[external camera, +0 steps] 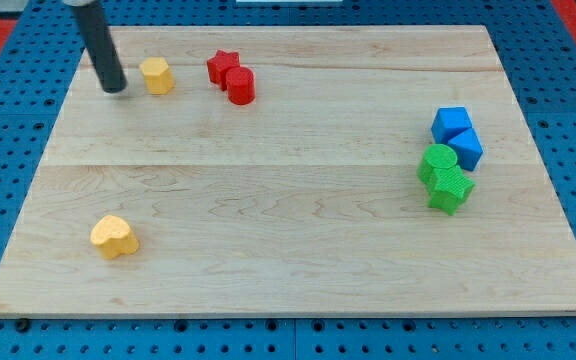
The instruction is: Slightly push the yellow hexagon towards the red star
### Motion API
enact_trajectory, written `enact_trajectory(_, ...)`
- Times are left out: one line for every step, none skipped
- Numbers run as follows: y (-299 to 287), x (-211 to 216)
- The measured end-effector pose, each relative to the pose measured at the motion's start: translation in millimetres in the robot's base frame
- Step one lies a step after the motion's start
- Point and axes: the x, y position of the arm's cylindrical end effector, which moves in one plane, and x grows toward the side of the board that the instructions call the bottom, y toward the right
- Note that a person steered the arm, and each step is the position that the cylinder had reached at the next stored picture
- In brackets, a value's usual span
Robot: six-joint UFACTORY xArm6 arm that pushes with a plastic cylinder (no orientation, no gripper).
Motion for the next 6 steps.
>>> enact_trajectory(34.4, -15.0)
enact_trajectory(68.2, 7.4)
enact_trajectory(74.4, 46.5)
enact_trajectory(68.5, 105.0)
enact_trajectory(62.2, 171.6)
enact_trajectory(101.6, 200.0)
